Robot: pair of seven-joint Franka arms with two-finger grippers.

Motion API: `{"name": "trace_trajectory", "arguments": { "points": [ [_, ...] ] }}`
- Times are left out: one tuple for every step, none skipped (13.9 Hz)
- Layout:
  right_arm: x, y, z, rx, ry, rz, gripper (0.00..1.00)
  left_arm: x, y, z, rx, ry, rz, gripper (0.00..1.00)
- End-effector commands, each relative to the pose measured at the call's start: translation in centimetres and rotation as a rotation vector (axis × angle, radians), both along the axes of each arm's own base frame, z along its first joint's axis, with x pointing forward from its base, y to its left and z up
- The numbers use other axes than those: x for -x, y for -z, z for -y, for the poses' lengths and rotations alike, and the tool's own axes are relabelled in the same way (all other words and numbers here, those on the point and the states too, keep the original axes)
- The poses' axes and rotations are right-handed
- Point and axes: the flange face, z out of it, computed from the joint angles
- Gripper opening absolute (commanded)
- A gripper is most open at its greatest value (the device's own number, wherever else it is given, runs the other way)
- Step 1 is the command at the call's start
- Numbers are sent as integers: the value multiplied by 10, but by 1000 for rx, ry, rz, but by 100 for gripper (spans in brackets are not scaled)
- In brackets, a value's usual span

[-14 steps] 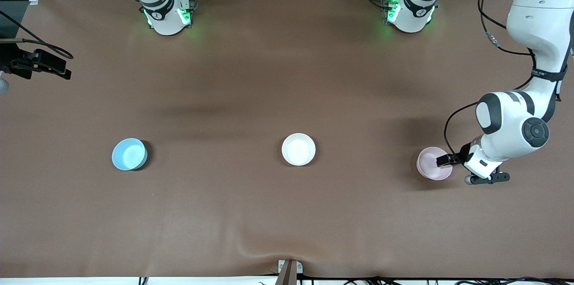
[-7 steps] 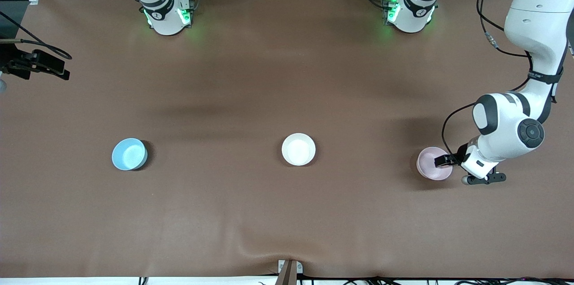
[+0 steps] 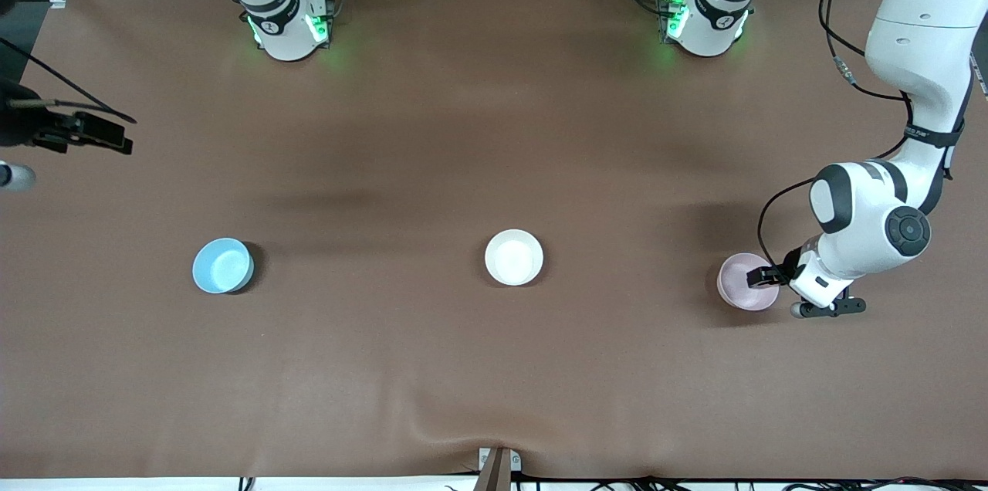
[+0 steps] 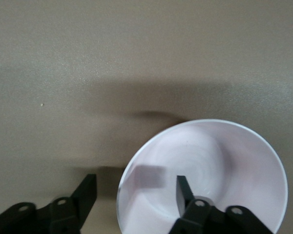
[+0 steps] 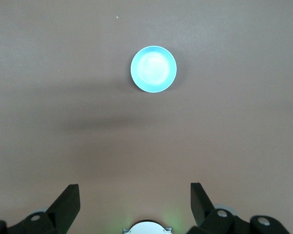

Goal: Stack pink and blue bowls on white bowl
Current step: 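Lower the left gripper onto the pink bowl rim and grasp it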

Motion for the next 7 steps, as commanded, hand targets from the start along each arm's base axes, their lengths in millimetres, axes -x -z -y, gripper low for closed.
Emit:
{"name": "trace_trajectory", "arguments": {
  "points": [
    [-14,26,18,-6,20,-40,100,2,1,1,-12,22,10,66],
    [-17,34,22,-4,23,-48,100,2,0,1,-13,22,12,61],
    [-23,45,21,-4,22,-55,100,1,-1,4,-14,25,14,48],
    [-27,55,22,-4,23,-61,100,-1,-5,4,-15,27,22,32],
    [-32,62,24,2,26,-58,100,-1,-7,6,-16,34,24,12],
    [-36,71,26,6,27,-62,100,-2,-8,8,-15,47,26,0],
    [-39,79,29,6,30,-69,100,-3,-11,8,-13,47,32,0]
  ]
}}
